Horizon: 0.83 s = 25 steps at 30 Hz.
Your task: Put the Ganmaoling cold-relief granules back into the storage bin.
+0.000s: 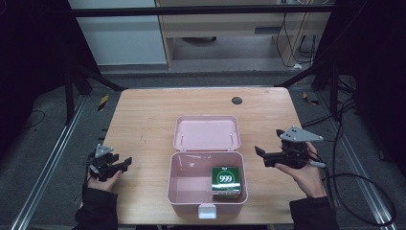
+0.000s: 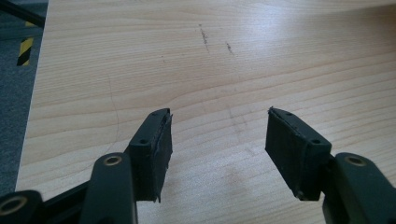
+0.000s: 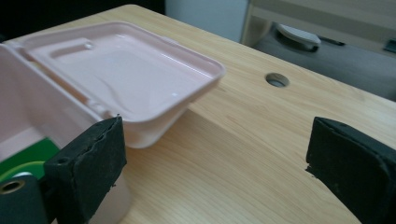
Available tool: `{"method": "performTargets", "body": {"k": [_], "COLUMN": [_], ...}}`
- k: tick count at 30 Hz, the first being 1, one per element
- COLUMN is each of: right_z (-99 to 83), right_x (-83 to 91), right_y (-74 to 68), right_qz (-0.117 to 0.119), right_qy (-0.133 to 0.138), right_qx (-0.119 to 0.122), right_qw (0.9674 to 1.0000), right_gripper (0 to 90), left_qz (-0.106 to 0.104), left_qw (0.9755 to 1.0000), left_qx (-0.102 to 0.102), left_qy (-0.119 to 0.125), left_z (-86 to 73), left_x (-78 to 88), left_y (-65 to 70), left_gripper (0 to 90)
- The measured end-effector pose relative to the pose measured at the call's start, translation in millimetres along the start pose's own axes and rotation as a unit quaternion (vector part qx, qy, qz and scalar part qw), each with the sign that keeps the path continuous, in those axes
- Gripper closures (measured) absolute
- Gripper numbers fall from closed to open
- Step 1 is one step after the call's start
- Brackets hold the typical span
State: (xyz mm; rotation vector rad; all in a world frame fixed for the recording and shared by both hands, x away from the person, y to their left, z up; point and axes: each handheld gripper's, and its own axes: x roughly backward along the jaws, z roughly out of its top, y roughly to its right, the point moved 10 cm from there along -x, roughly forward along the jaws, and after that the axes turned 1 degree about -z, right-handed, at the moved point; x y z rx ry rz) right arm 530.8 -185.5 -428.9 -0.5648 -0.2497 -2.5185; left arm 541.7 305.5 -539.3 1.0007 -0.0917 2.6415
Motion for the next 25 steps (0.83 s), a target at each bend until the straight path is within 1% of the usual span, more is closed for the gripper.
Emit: {"method": "performTargets", "body": {"k": [3, 5, 7, 9, 11, 13, 14, 15, 17, 23, 25], "right_z": [-11.2, -19.6, -25.8, -34.8, -44.0, -54.8, -60.4, -64.8, -73.7, -91.8, -96.5], "right_x": [-6.4, -11.1, -14.4, -17.9, -21.3, -24.8, -26.5, -28.3, -31.3, -34.6, -35.6], "right_y": [12.8, 19.6, 25.7, 31.5, 37.2, 45.6, 49.2, 51.9, 55.8, 68.8, 71.4], "right_qz": [-0.023, -0.031, -0.041, -0.047, -0.058, -0.081, -0.091, -0.097, -0.101, -0.131, -0.136], "right_qy": [0.002, -0.007, -0.008, -0.019, -0.031, -0.049, -0.061, -0.065, -0.076, -0.101, -0.109], "right_qx": [-0.031, -0.05, -0.062, -0.07, -0.073, -0.075, -0.076, -0.08, -0.085, -0.083, -0.081], "right_qw": [0.9993, 0.9983, 0.9972, 0.9963, 0.9952, 0.9927, 0.9911, 0.99, 0.9883, 0.9827, 0.9814], "right_gripper": [5.4, 4.6, 4.8, 4.4, 4.4, 4.2, 3.9, 4.0, 3.5, 3.2, 2.9], "left_qz": [-0.002, -0.001, 0.0, 0.002, 0.004, 0.006, 0.006, 0.007, 0.008, 0.012, 0.012], "left_qw": [1.0, 1.0, 1.0, 1.0, 0.9999, 0.9999, 0.9999, 0.9999, 0.9999, 0.9998, 0.9998], "left_qx": [-0.003, -0.007, -0.007, -0.008, -0.01, -0.01, -0.011, -0.011, -0.012, -0.01, -0.01], "left_qy": [-0.002, -0.002, -0.002, -0.003, -0.003, -0.003, -0.005, -0.006, -0.006, -0.009, -0.008], "left_z": [-0.4, -0.3, -0.4, -1.1, -1.4, -1.9, -2.4, -2.8, -2.9, -4.4, -4.4], "left_x": [-1.6, -1.6, -2.2, -2.8, -3.4, -4.6, -5.3, -5.8, -6.2, -7.6, -8.0], "left_y": [2.3, 3.0, 2.9, 2.1, 1.8, 1.6, 1.5, 1.4, 0.9, -1.3, -1.7], "left_gripper": [39.9, 39.6, 39.1, 38.6, 37.6, 36.3, 35.7, 35.3, 34.4, 31.6, 31.0]}}
